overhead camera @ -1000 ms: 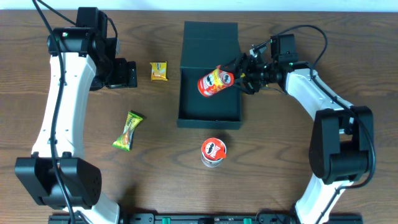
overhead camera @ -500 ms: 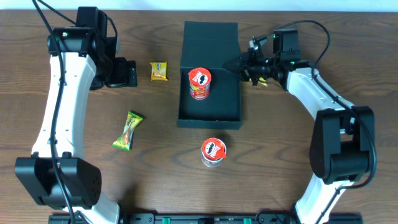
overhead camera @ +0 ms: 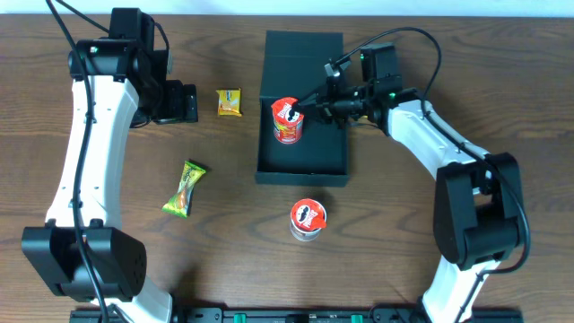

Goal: Pack container
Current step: 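Lower the can into the black box and open the right gripper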

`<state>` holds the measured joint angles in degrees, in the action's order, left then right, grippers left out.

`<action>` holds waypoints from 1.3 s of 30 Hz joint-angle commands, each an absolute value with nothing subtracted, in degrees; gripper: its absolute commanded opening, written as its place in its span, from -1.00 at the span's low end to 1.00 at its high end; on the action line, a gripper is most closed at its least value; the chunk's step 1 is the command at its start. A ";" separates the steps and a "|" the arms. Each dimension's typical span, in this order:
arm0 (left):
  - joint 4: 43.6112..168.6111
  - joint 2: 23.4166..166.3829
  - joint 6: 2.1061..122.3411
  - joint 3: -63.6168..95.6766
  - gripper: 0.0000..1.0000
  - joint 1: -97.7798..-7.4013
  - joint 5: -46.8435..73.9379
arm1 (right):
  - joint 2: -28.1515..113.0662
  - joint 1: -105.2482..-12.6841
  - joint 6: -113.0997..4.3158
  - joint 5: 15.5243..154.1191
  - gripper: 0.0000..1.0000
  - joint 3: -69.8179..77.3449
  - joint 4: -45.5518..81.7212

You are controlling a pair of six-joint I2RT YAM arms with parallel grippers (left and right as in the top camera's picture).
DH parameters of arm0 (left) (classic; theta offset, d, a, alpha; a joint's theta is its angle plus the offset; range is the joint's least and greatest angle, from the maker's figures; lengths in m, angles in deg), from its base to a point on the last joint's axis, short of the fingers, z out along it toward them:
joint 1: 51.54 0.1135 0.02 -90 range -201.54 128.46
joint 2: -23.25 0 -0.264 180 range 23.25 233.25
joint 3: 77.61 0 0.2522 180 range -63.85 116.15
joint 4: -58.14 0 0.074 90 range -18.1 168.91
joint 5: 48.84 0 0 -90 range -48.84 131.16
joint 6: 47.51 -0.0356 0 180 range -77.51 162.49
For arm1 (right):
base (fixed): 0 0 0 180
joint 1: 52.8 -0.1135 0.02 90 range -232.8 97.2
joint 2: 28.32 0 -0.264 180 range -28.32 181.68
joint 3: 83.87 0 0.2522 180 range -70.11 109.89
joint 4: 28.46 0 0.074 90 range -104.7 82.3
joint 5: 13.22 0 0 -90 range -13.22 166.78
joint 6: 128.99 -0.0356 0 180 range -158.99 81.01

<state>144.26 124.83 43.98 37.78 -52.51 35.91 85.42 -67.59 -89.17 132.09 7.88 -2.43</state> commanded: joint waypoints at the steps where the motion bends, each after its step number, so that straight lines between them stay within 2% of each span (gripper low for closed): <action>1: 144.28 124.59 44.18 38.41 0.91 -52.69 37.20 | 84.41 -67.63 -87.75 127.98 -0.97 9.02 -1.42; 39: 142.97 124.59 43.79 38.41 0.91 -52.69 38.81 | 84.41 -67.83 -84.31 108.29 -0.97 9.02 9.24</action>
<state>142.99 124.83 43.96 37.78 -52.51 37.90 84.13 -67.61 -85.82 113.44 9.19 7.84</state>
